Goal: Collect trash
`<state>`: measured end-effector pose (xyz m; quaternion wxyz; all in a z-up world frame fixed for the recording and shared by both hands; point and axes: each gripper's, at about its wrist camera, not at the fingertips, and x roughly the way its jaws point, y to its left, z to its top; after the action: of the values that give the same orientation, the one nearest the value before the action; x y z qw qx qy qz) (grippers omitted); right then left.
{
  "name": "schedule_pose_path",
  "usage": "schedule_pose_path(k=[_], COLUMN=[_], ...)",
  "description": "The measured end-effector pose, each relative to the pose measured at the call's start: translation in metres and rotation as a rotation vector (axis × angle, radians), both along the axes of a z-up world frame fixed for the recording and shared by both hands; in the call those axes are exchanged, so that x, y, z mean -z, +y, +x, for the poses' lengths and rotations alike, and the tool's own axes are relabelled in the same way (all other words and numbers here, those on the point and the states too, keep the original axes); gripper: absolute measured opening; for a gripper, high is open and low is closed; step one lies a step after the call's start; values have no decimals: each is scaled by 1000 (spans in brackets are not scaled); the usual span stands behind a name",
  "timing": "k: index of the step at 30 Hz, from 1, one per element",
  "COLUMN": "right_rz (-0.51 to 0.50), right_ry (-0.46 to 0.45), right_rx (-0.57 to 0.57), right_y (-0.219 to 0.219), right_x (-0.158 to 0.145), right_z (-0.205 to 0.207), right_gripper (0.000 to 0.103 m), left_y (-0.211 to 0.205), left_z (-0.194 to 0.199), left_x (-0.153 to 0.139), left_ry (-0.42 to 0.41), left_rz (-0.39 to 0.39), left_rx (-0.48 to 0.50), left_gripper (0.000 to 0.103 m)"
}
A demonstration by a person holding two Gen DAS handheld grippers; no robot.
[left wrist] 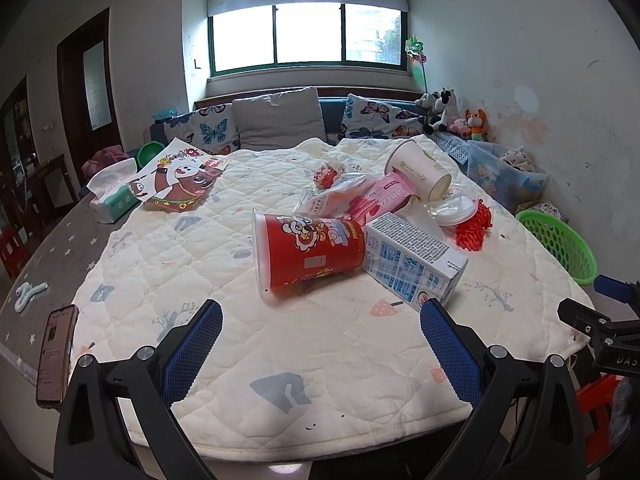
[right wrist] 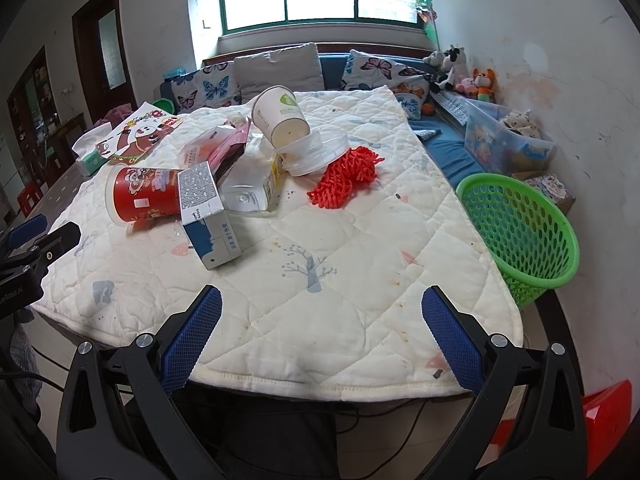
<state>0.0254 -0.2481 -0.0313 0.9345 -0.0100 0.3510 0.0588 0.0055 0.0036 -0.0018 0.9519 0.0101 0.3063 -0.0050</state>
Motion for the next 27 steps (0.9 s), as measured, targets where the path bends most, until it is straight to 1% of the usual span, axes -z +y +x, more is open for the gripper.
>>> schedule_pose_path(k=[19, 20, 27], right_rz=[1, 0, -4], right_ry=[6, 6, 9], right_rx=[0, 0, -6], right_y=[-1, -1, -1], right_x=[0, 1, 0], right_z=[3, 3, 6], right_gripper=[99, 99, 99], left_y=[5, 1, 4], left_z=[11, 5, 10], left_x=[3, 1, 2], left_ry=[-1, -2, -2], left_rz=[4, 6, 6], left_rx=[-5, -4, -5], left_gripper=[96, 96, 96])
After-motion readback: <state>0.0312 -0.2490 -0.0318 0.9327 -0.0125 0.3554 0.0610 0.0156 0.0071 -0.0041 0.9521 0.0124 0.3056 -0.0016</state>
